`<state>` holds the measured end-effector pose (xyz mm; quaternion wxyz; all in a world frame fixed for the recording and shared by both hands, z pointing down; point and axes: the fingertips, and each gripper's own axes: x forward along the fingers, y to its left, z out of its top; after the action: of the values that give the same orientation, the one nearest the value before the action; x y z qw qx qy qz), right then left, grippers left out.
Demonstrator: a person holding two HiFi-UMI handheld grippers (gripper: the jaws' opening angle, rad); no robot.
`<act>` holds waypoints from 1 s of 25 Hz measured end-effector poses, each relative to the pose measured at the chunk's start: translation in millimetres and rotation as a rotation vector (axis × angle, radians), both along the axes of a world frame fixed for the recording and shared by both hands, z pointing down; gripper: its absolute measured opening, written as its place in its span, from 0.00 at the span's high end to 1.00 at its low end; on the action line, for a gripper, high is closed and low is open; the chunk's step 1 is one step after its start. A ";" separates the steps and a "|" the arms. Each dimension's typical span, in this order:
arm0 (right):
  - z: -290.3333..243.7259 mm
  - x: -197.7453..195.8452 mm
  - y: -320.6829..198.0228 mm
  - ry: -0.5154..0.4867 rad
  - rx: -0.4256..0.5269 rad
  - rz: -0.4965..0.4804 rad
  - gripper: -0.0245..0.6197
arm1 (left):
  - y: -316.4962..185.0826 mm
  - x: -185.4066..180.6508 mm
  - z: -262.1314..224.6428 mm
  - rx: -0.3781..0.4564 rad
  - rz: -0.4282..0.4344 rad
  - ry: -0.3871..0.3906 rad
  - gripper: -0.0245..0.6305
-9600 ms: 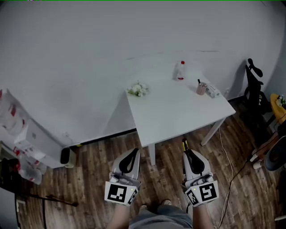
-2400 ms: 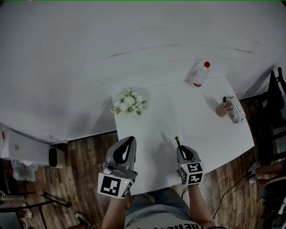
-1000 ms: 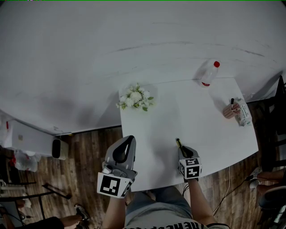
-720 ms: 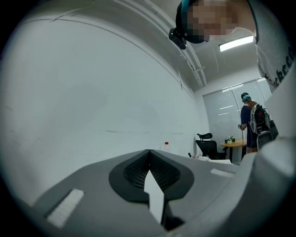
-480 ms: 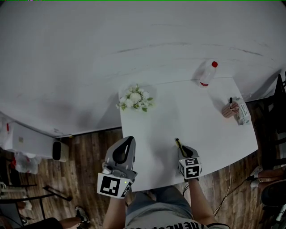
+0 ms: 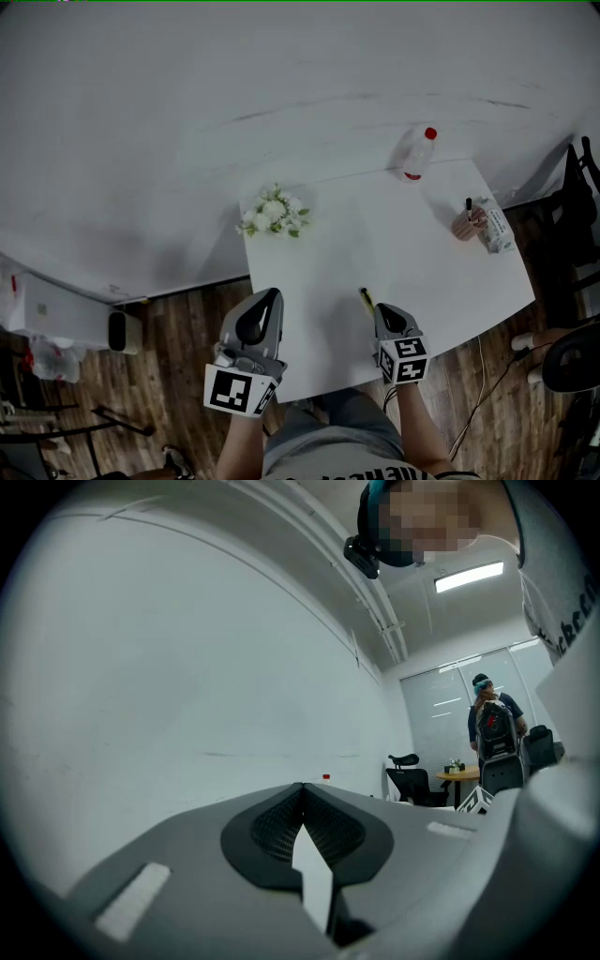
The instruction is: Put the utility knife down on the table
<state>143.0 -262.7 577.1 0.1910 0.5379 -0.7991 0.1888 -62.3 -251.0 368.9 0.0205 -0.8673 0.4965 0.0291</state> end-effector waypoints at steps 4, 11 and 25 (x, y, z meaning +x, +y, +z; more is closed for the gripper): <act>-23.0 -0.3 6.0 -0.036 0.059 0.021 0.96 | 4.5 4.5 -3.0 0.009 0.026 -0.001 0.95; -55.4 0.2 20.0 -0.069 0.141 0.049 0.96 | 12.9 12.7 -7.3 0.019 0.076 -0.007 0.95; -113.0 4.6 53.4 -0.091 0.292 0.092 0.96 | 34.2 26.1 -15.2 0.044 0.152 -0.014 0.95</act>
<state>147.6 -209.3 464.2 0.0652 0.5869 -0.8004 0.1032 -36.2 -216.8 353.7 0.0406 -0.9020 0.4285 0.0354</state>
